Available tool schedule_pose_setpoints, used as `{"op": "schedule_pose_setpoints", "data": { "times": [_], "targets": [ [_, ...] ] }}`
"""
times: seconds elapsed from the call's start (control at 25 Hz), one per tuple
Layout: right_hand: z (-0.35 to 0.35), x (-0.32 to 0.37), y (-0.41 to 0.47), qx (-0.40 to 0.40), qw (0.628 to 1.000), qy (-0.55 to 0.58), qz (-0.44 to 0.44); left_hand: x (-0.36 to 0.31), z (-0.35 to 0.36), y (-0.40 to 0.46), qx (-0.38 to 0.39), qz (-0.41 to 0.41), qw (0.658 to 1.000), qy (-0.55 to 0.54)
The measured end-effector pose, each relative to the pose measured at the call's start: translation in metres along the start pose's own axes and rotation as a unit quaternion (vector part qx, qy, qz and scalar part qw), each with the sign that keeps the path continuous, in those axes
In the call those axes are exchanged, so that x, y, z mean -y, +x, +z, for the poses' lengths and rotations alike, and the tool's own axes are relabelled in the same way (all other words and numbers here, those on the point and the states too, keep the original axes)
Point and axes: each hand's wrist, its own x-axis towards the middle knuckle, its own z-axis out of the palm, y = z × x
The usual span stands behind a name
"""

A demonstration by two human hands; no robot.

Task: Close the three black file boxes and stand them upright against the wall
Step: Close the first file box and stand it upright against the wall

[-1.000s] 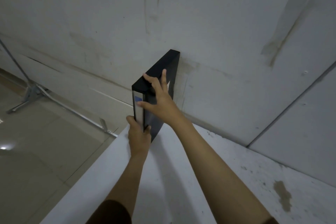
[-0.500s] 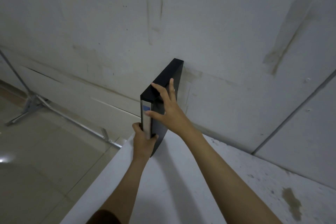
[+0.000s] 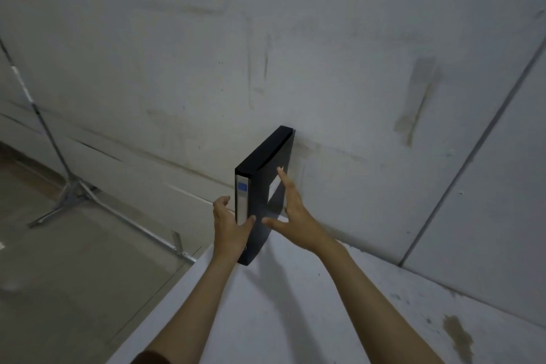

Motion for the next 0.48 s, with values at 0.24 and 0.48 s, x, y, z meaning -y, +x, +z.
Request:
{"op": "schedule_pose_setpoints", "data": {
  "times": [0.24, 0.48],
  "targets": [
    [-0.02, 0.004, -0.062, 0.01, 1.0, -0.021, 0.007, -0.028, 0.007, -0.063, -0.051, -0.006, 0.999, 0.003],
    [-0.065, -0.015, -0.162, 0.026, 0.998, -0.05, 0.042, -0.041, 0.054, -0.15, 0.078, -0.03, 0.996, 0.022]
  ]
}}
